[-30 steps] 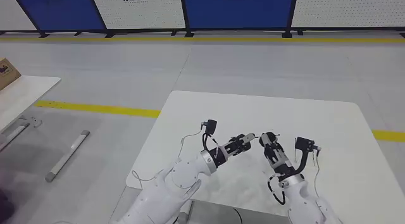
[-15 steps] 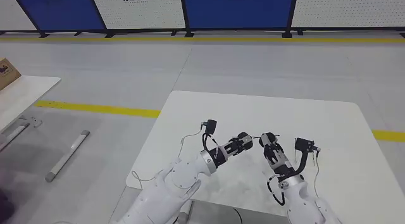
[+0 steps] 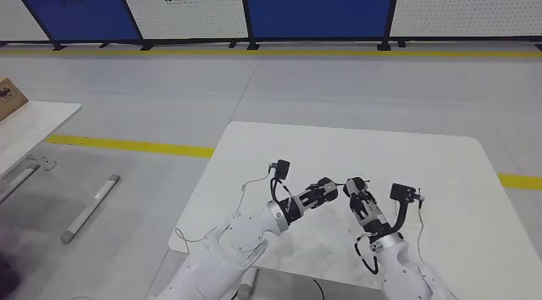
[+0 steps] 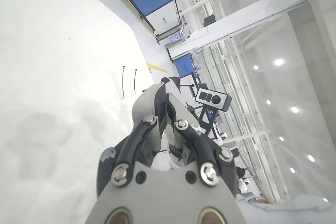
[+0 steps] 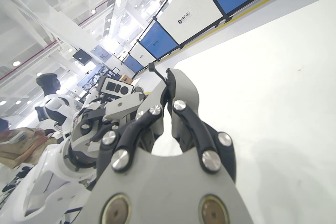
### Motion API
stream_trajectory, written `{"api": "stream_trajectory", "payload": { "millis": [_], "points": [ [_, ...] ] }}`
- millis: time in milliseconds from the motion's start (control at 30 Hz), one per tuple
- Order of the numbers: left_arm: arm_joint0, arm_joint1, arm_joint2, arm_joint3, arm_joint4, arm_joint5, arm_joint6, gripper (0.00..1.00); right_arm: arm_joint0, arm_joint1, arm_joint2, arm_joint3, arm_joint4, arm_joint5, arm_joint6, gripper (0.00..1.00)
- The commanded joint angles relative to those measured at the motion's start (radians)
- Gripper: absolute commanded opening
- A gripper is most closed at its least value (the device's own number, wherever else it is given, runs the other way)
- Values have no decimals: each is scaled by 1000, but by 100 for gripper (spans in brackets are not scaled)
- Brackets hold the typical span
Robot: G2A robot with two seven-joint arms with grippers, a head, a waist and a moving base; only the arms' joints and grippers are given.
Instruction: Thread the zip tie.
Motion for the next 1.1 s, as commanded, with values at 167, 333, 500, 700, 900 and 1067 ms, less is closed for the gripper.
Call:
{"api": "stream_trajectory", "payload": {
  "millis": [167,333,500,700,900,1067],
  "points": [
    [2,2,-8,3,-10,-7,6,0,1,-1,2,1,11,0,4,47],
    [2,1,-10,7,-13,5,23,0,-3,-2,1,-1,15,-7,-9,55],
    [6,0,-16,2,-33,10,53,0,-18,0,12,-10,12,-10,-29,70],
    [12,-2,-23,-8,-68,13,78,0,-41,4,59,-7,22,54,-28,100],
    [13,-2,-22,-9,-74,12,77,0,-37,4,65,-9,11,102,-21,100],
    [15,-3,-21,-14,-80,10,88,0,-27,7,63,1,-65,116,-6,100]
  ]
}}
